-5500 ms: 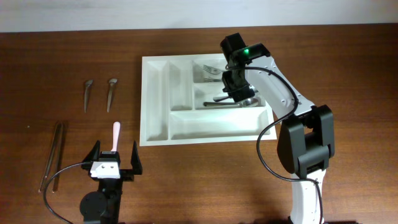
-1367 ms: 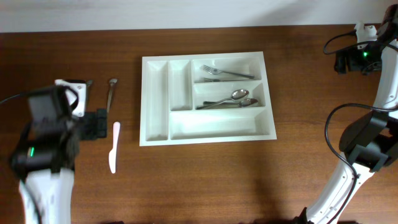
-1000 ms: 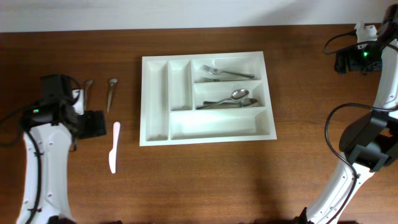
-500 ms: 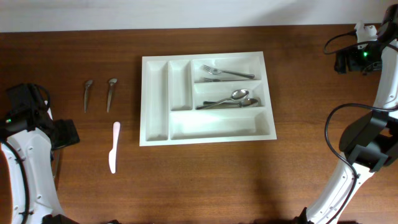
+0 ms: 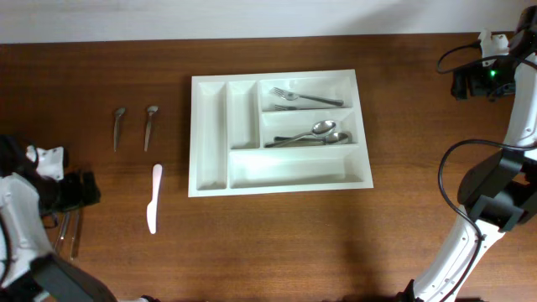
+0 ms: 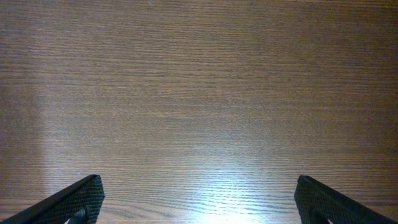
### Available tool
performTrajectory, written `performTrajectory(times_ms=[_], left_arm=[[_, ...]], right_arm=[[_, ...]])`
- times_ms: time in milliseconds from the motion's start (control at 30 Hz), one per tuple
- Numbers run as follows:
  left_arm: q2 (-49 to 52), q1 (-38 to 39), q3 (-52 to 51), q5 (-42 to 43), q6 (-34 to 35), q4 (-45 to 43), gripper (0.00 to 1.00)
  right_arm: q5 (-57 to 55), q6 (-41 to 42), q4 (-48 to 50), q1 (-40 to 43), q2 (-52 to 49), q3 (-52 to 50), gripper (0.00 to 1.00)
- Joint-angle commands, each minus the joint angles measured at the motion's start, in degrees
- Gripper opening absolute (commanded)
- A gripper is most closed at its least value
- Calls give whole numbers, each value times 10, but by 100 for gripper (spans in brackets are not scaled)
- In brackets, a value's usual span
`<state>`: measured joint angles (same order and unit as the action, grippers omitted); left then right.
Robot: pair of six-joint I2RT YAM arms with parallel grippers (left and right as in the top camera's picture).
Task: Pack container
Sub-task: 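Lower the left gripper onto the metal tongs and close on them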
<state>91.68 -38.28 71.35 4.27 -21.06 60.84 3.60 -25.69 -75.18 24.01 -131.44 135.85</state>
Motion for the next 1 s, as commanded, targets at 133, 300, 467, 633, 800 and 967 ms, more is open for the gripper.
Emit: performTrajectory(times_ms=[133,300,467,633,800,967], left_arm=[[14,-12,0,-72,-18,-59,99],[17,-12,0,-71,-48,-90,99],[54,-11,0,-63,-100,-60,99],[93,-11,0,-63,-129,-40,99],[104,-12,0,-63,-129,-75,99],[104,-12,0,-54,-129,-89,99]], right_arm=[[7,-2,0,0,-4,-3,99],[7,-2,0,0,-4,-3,99],[7,-2,0,0,-4,-3,99],[7,-2,0,0,-4,-3,99],[7,-2,0,0,-4,-3,99],[7,-2,0,0,-4,-3,99]])
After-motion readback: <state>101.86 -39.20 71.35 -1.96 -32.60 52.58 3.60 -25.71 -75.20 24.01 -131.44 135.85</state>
